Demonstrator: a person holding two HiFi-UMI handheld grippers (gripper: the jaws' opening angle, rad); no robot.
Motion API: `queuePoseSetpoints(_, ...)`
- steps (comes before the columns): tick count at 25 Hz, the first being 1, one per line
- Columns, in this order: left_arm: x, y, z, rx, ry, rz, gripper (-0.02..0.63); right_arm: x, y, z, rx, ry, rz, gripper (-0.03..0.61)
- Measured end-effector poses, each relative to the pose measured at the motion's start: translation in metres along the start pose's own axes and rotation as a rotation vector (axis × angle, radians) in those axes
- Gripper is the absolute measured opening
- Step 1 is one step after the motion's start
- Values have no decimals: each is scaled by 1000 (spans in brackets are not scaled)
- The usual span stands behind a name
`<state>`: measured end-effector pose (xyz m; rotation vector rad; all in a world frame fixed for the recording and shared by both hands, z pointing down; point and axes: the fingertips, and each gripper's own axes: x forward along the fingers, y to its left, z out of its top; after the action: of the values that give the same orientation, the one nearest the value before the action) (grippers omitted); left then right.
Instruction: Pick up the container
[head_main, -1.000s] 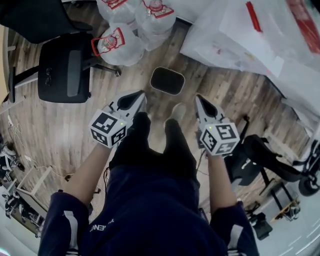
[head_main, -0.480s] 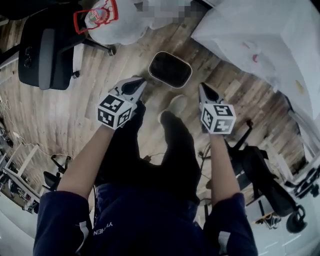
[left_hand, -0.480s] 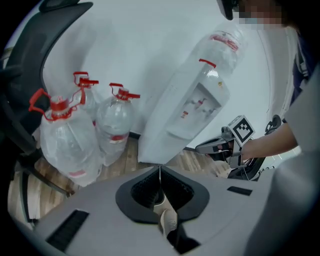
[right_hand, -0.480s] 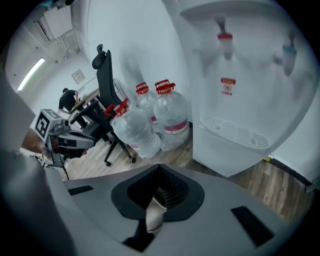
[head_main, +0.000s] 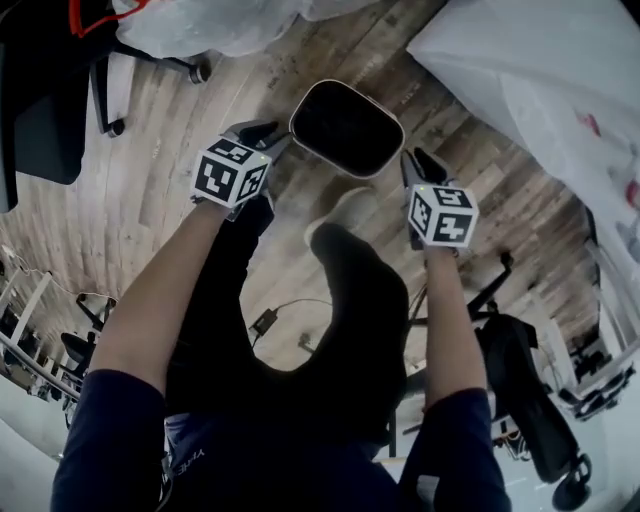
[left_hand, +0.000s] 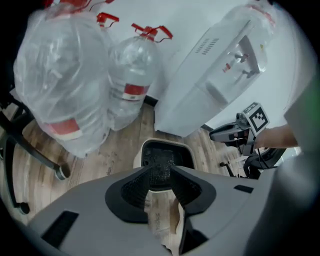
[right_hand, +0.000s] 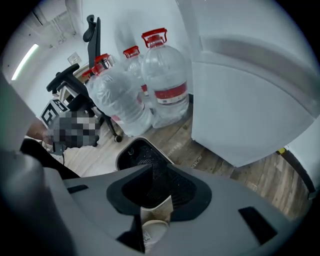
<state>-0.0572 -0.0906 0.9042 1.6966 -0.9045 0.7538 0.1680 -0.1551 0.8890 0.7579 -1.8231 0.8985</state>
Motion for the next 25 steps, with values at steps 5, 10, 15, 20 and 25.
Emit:
queuePoseSetpoints(5, 48, 22, -26, -70, 54, 34, 203, 58, -25, -21, -45, 55, -35, 153)
queuePoseSetpoints(10, 84, 34, -46, -116, 80, 34, 238, 103, -47, -42, -52, 101, -61, 186)
queuePoseSetpoints(15, 117, 41, -51, -160, 117, 17, 241, 134, -56, -59, -44, 141, -58, 187)
queuePoseSetpoints(20, 137, 48, -63, -184, 191, 33, 210, 152, -51, -65, -101, 178, -66, 134)
queuePoseSetpoints(25, 140, 51, -63, -246, 202, 51, 141, 155, -48, -64, -170, 202, -110, 79)
